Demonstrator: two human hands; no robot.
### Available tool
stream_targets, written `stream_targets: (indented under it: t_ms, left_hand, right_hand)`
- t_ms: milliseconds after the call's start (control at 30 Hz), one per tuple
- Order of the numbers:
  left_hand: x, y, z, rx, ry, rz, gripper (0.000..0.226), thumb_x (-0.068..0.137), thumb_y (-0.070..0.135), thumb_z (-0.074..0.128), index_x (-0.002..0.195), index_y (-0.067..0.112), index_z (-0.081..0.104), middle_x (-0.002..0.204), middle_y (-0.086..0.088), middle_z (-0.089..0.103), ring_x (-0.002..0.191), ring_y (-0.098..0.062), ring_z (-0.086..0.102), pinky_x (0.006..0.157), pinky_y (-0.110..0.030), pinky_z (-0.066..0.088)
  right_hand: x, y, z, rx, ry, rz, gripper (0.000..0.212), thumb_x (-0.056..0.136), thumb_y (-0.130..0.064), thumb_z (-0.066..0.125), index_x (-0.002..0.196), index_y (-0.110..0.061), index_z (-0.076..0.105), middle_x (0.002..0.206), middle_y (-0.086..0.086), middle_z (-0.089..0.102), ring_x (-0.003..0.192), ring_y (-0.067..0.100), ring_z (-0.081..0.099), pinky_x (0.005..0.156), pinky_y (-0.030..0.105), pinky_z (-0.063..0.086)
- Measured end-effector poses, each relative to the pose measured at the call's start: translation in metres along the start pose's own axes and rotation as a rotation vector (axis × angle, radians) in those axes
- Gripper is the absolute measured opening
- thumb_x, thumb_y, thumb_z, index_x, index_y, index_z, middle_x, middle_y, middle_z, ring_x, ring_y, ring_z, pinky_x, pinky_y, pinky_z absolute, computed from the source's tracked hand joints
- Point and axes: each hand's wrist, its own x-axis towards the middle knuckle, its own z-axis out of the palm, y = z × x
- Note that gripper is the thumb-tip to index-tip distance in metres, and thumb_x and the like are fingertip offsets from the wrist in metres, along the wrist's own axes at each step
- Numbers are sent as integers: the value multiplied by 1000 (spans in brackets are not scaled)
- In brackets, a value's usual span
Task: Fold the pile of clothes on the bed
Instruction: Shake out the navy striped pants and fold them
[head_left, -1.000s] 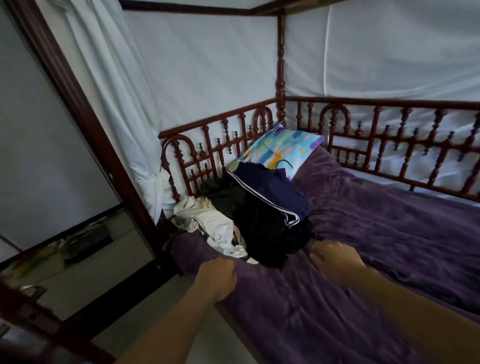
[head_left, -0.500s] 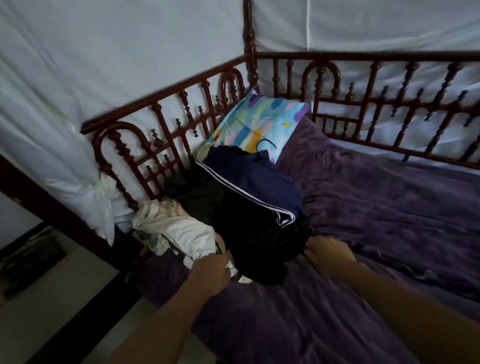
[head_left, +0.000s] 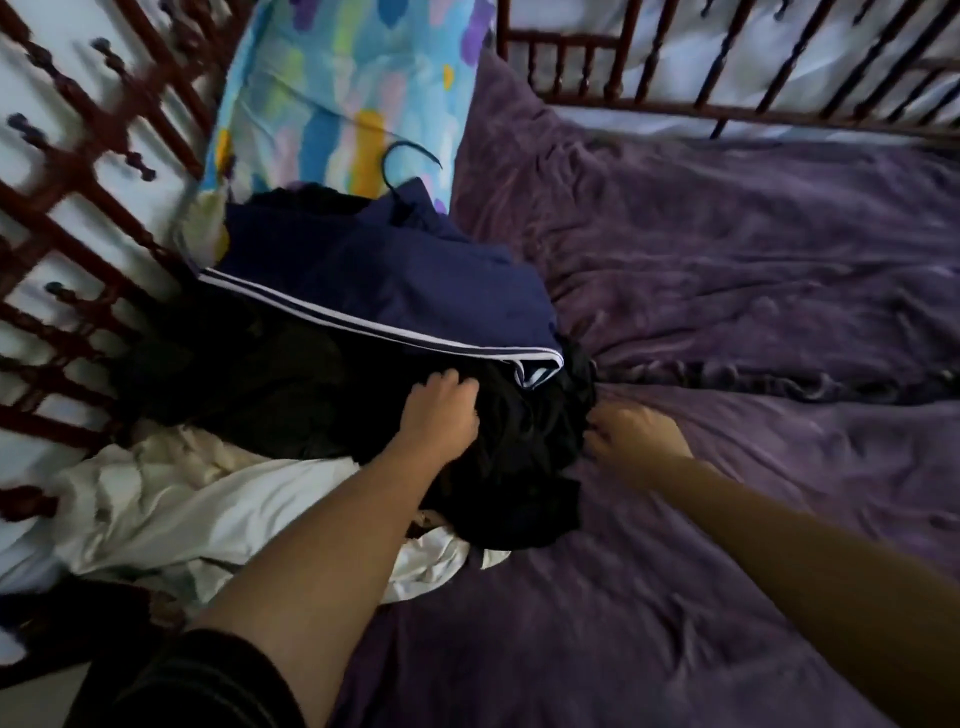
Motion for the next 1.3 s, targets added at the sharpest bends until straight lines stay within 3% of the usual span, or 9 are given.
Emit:
stream_targets:
  t_ms: [200,267,400,700,800,933,1000,1167,1300]
  left_hand:
    - [114,-12,50,161,19,120,72,84,36,66,145,20,31,152,-17,24,140,-36,22,109,-48,26]
    - [140,-20,68,163,7,79,62,87,32,63,142,23,37,155,-13,21,143,-36,14,113,-52,17]
    - [135,-22,76,50,118,43,13,92,16,50,102,16,59,110,-11,66,108,-32,57,93,-44,39]
    - [-42,-52,103,-168,-44,-75,20,93,15,44,111,20,53,93,-4,69,89,-27,66,71,-36,47]
    - [-90,-58,125,-180,-173,-83,15,93,17,45,107,21,50,94,0,66,91,-23,65,69,-33,43]
    - [-107,-65,129,-292,-106,-56,24,93,33,48,113,23,57,100,5,63,93,-18,61,81,-30,44]
    - [-98,-70,116,-351,9,-98,27,92,31,53,114,18,62,100,1,64,89,-21,62,80,-36,49]
    - [-40,-73,57,-349,327,-97,17,84,8,61,101,6,66,95,-10,61,87,-32,61,74,-43,52]
    - [29,-46,20,-148,465,60,47,79,11,63,126,9,57,131,-19,51,117,-40,50,89,-51,46]
  right_hand:
    - [2,22,65,58,-13,100,35,91,-50,50,115,-27,61,113,2,66,105,31,62,76,36,46]
    - [-3,38,85,68,-11,151,35,91,-52,50,110,-26,63,109,4,68,101,33,63,71,36,46]
    - [-9,59,106,46,-105,248,21,89,-39,55,103,-25,63,105,4,70,100,33,62,69,35,45]
    - [86,3,58,236,137,219,26,88,-38,60,106,-20,66,103,13,70,98,37,63,75,39,47]
    - [137,-26,53,327,217,191,54,86,-45,63,132,-20,48,122,19,58,111,40,56,87,43,46]
    - [184,-57,67,398,-31,285,94,76,-45,76,150,-33,19,146,19,34,121,40,48,96,44,44]
    - [178,-65,76,368,-88,243,73,79,-29,75,143,-22,39,137,18,48,118,38,52,94,41,45]
    - [86,-55,85,236,240,-113,34,72,-4,65,106,-9,63,105,18,54,86,40,60,65,42,49]
    - [-10,-18,109,71,308,-344,14,71,-14,52,78,-16,64,86,10,57,72,29,59,40,30,39]
